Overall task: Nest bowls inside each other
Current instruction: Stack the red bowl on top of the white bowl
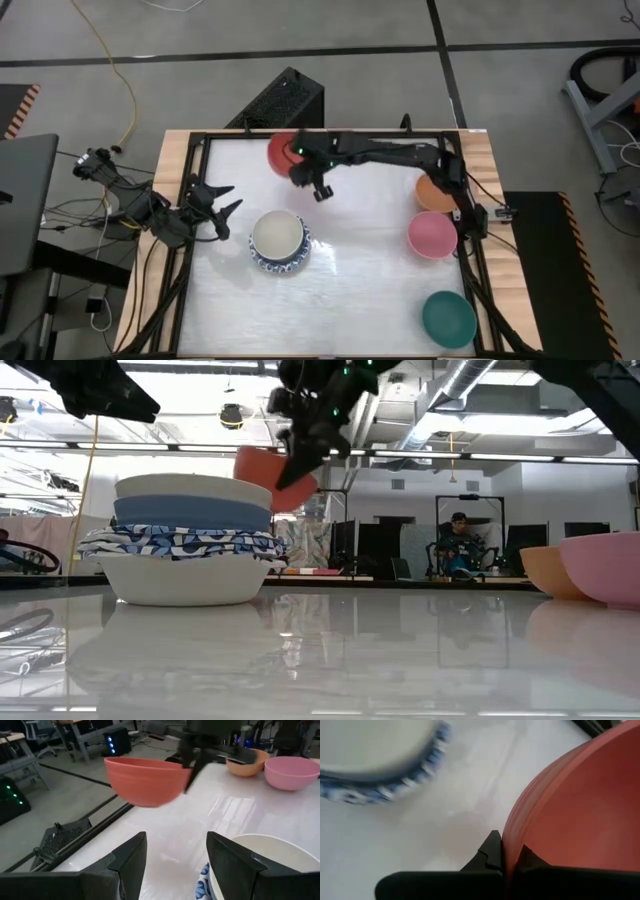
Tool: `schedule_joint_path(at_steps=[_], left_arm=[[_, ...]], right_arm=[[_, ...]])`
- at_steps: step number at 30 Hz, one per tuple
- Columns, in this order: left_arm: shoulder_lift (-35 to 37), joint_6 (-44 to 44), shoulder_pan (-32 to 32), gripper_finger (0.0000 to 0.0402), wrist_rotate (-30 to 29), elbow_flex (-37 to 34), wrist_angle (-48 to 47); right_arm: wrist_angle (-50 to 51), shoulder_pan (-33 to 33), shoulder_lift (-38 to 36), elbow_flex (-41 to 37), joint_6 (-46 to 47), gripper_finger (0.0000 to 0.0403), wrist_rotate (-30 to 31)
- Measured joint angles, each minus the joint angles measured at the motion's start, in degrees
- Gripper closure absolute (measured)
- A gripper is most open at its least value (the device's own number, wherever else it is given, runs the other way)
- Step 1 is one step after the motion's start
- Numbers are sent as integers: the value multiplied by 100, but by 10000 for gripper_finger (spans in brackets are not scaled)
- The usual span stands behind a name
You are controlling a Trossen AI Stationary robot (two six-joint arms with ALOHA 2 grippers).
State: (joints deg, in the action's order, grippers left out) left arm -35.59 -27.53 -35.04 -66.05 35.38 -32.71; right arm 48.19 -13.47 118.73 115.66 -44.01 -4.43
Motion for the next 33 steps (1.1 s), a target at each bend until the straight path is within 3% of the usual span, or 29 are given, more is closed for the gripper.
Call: schedule_joint_path(at_steps=[8, 17, 23, 28, 33], left_arm=[[2, 7, 141, 205, 90, 0, 0], [383, 476, 982, 210, 1011, 611, -368], [699, 855, 1708, 242, 1506, 1064, -1103], [883, 419, 2151, 278, 2012, 1030, -1776], [988, 210, 2220, 318, 2230, 658, -1751]], right_arm=[[34, 853, -35, -2, -457, 396, -34], [19, 1334, -35, -2, -557, 396, -34], [-78, 1436, -35, -2, -513, 396, -295], [-141, 1547, -33, -2, -562, 396, -755], [-148, 1610, -28, -2, -565, 396, -984]])
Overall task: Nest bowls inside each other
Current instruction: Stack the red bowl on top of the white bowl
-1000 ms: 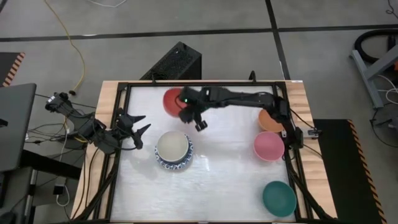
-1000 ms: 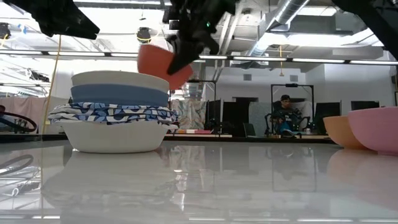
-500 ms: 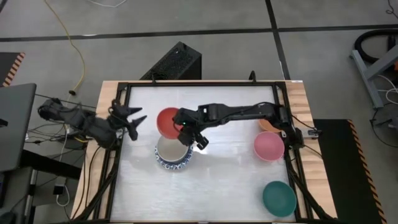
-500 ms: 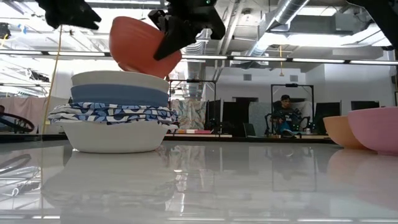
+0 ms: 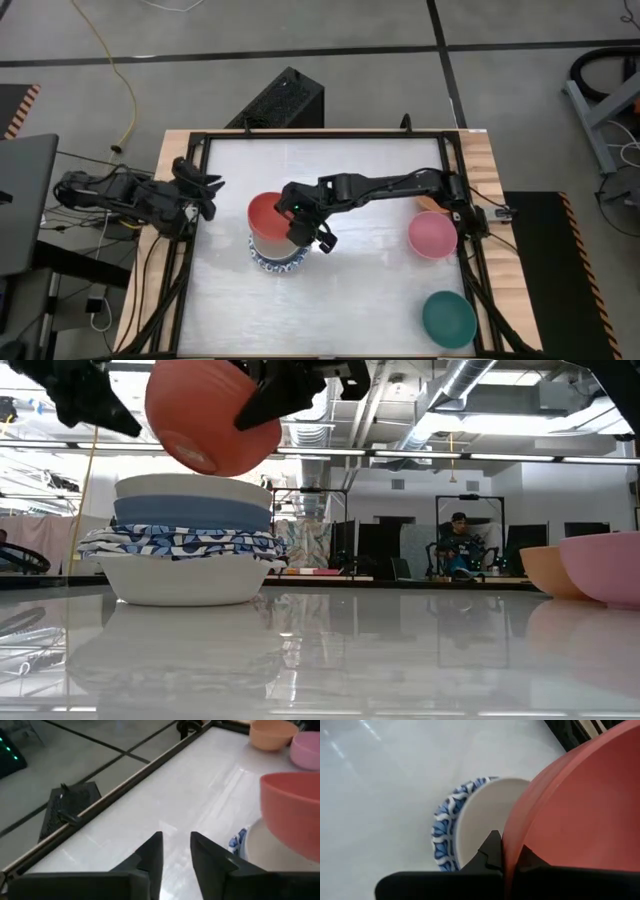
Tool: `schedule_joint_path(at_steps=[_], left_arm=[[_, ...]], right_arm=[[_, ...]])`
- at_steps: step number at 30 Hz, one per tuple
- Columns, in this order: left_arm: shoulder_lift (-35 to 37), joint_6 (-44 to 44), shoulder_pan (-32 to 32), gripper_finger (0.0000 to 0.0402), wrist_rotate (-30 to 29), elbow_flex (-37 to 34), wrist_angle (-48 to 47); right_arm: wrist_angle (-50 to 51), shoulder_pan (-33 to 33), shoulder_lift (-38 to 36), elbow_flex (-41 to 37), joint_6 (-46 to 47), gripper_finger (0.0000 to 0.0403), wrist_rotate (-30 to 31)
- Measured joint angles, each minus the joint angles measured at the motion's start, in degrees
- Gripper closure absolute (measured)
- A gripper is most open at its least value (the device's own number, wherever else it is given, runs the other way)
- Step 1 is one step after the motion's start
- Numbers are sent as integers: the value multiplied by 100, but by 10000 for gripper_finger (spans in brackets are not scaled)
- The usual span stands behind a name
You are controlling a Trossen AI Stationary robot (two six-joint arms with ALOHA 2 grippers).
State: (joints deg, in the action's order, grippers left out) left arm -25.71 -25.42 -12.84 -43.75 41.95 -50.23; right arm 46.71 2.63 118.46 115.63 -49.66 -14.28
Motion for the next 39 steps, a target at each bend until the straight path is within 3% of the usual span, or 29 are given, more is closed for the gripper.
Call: schedule_joint_path(at_steps=[13, 26, 39], left_arm=[[0, -225, 0, 399, -4, -336, 124], [0, -381, 0, 401, -148, -338, 128], [0, -377, 0, 401, -172, -349, 124]], right_arm=[[420, 156, 405, -3, -473, 396, 421], [563, 186, 557, -2, -639, 393, 666], [374, 186, 538, 0, -380, 331, 670]])
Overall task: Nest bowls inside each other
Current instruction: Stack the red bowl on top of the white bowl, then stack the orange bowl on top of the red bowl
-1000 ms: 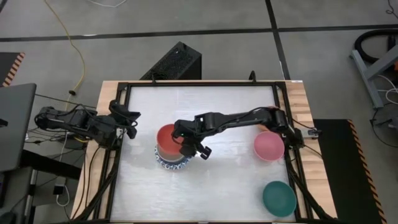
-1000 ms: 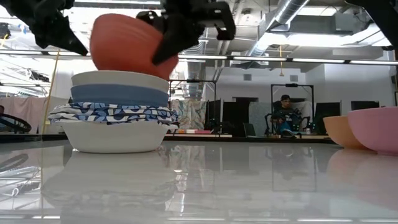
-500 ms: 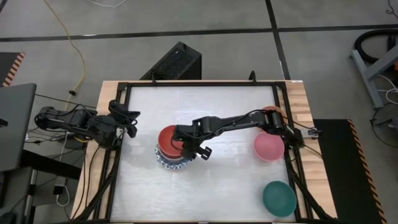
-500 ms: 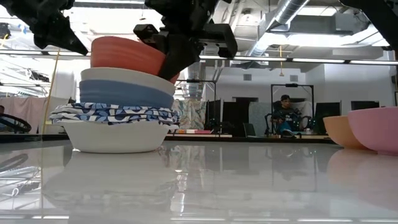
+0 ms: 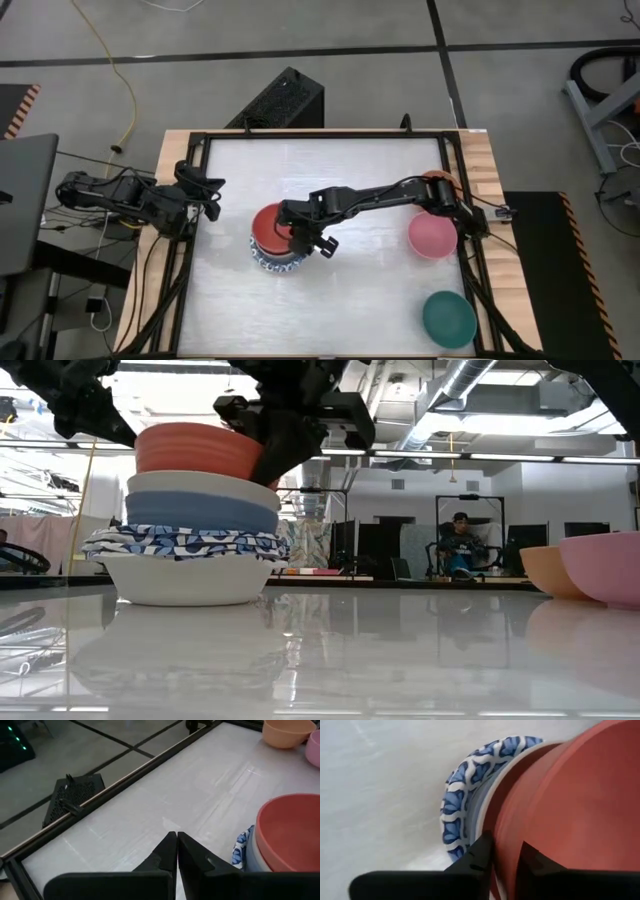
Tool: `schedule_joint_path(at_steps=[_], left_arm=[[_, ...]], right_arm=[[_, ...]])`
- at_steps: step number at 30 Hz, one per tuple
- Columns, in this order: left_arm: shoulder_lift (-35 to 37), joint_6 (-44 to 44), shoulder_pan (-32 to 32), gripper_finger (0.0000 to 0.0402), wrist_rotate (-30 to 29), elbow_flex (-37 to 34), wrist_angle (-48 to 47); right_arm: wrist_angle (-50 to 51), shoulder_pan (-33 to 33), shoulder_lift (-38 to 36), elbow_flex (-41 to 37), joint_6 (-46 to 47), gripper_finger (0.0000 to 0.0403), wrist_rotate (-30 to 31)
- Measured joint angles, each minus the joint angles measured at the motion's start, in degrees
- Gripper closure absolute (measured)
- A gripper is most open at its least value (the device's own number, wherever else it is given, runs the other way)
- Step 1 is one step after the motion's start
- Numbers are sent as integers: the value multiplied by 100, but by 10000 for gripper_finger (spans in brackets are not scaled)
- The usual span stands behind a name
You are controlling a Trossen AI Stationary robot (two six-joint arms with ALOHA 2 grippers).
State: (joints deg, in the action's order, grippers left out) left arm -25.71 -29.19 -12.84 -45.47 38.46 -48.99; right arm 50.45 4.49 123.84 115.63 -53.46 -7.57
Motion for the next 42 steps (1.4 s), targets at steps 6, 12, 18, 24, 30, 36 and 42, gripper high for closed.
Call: schedule_joint_path(at_steps=[6, 12, 18, 24, 30, 36, 42], left_arm=[[0, 26, 0, 401, -20, 0, 0], [0, 42, 0, 401, -20, 0, 0], [0, 44, 0, 401, -20, 0, 0], [0, 79, 0, 401, -20, 0, -5], [0, 111, -2, 401, -43, 0, -5], [0, 157, -2, 401, -87, 0, -9], [-2, 226, -2, 401, -103, -2, -5]], right_arm=[[-13, 2, -3, 0, 199, 290, 0], [99, 58, -5, 194, 265, 235, 4], [288, 174, -14, 690, 258, 205, -6], [871, 229, -23, 1261, 306, 206, -130], [1346, 271, -25, 1421, 806, 239, -170], [2998, 97, -122, 1412, 1662, 285, 590], [3930, -612, -757, 1388, 2847, 313, 664]])
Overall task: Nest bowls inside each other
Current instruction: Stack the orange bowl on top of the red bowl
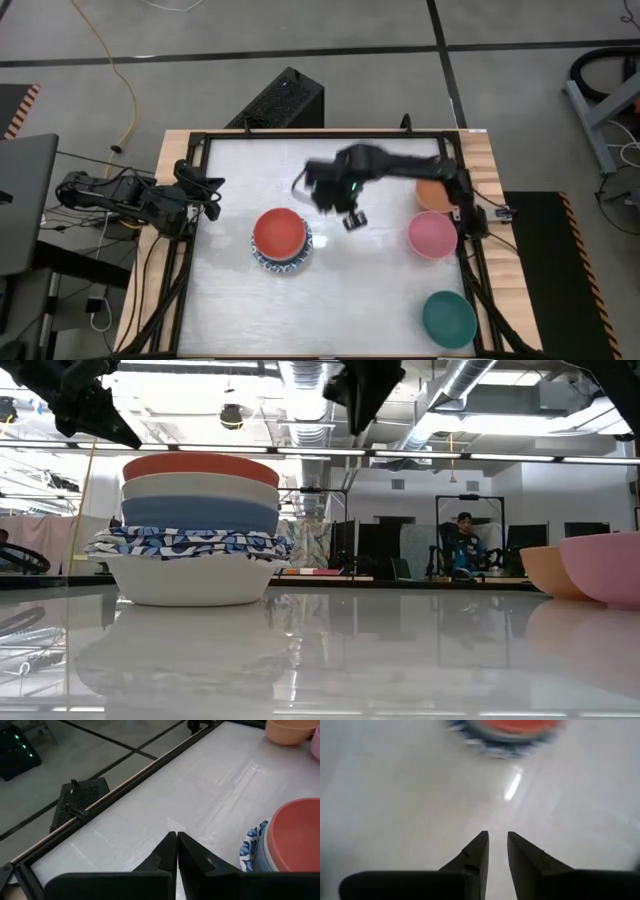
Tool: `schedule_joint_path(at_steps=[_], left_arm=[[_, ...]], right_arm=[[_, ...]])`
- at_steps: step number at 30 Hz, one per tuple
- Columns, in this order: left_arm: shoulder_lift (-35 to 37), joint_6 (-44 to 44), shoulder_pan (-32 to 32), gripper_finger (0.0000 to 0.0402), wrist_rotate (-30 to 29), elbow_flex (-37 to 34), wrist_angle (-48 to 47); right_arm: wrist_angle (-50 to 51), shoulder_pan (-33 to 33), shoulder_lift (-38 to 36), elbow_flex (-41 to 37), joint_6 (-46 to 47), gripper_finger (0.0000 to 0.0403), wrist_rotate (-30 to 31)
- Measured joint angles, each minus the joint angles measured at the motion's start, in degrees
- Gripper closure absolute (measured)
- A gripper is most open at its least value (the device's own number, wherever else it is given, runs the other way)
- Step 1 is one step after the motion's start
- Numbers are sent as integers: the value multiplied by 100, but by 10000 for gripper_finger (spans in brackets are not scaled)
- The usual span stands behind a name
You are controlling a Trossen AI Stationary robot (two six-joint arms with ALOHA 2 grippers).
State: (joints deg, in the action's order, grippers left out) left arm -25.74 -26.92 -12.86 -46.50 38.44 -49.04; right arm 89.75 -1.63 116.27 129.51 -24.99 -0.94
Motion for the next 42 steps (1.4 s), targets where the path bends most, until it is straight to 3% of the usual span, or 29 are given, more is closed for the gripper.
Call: schedule_joint_path(at_steps=[10, 15, 20, 25, 30, 37, 42], left_arm=[[-4, -10, 0, 401, 128, 0, 0], [-4, 31, 0, 401, 127, 0, 0], [-4, 31, 0, 401, 129, -2, 0], [-4, 31, 0, 401, 129, -2, 0], [-4, 34, 0, 401, 131, -2, 2], [-5, 34, 0, 401, 134, -2, 2], [-13, 75, -2, 401, 173, -2, 2]], right_arm=[[9, -1910, -1286, -253, 2010, 328, 308], [23, -2642, -2346, -1666, 3292, 329, 1543], [-219, -3109, -3415, -3562, 3999, 328, 1654], [-612, -3267, -4125, -5142, 4304, 310, 1574], [-1169, -3254, -4403, -6211, 4319, 263, 1360], [-1575, -3204, -4398, -7000, 4467, 188, 1093], [-2165, -2964, -4396, -7564, 4582, 172, 998]])
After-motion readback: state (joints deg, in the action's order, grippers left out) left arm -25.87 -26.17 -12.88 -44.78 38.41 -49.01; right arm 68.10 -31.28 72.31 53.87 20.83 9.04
